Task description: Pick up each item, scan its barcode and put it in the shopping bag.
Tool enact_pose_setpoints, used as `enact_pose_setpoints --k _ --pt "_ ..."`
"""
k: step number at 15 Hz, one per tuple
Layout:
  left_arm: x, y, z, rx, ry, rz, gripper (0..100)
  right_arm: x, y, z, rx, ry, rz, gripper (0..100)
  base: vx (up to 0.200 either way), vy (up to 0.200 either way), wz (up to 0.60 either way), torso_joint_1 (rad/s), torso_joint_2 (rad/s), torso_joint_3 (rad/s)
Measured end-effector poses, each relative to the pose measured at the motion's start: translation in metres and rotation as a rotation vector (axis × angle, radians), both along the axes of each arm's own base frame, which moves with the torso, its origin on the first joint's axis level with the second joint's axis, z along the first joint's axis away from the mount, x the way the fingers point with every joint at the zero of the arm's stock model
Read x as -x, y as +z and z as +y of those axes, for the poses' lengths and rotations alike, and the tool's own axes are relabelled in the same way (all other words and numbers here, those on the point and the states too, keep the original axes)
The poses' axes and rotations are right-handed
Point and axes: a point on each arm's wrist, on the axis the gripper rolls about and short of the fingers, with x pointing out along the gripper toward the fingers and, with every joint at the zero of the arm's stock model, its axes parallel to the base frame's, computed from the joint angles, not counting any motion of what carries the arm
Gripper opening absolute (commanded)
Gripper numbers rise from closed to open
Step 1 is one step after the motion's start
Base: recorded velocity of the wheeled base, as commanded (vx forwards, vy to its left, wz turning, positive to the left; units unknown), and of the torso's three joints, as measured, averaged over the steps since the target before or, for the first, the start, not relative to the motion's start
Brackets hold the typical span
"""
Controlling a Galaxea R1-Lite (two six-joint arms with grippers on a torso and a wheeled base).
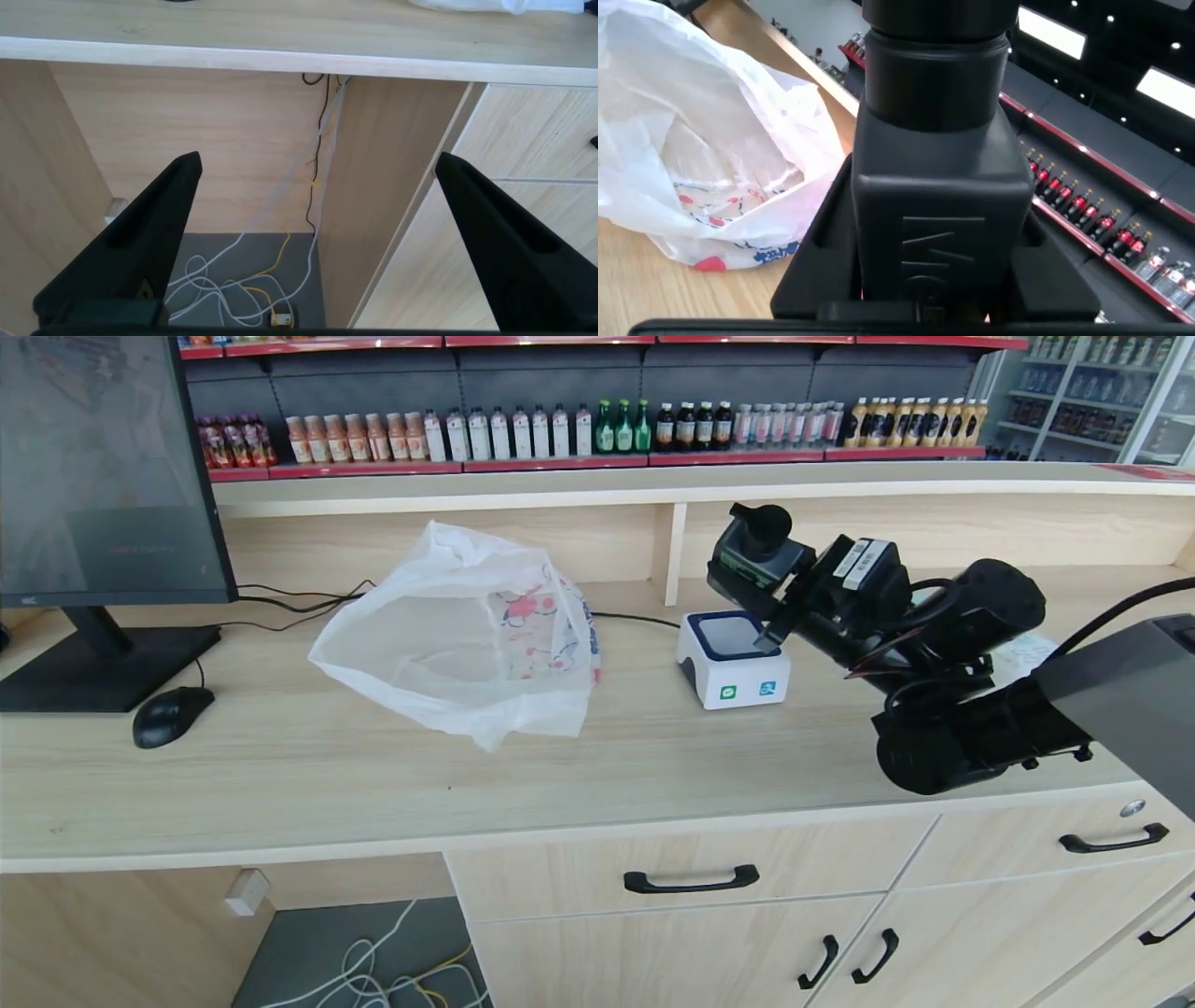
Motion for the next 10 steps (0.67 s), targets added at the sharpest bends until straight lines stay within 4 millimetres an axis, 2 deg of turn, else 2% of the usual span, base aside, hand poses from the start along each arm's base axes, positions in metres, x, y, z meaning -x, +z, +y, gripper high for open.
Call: enact_pose_setpoints --k 4,10 --pt "0.000 0.000 0.000 -0.001 0.000 0.000 100 -0.008 -0.010 0.007 0.006 0.010 0.004 0 0.000 0.000 0.00 0.000 0.00 0.000" --pt "0.000 0.000 0.000 -0.001 0.000 -0.001 100 -0.017 -0.020 0.007 0.023 -0.007 -0.009 0 0.000 0.000 0.00 0.000 0.00 0.000"
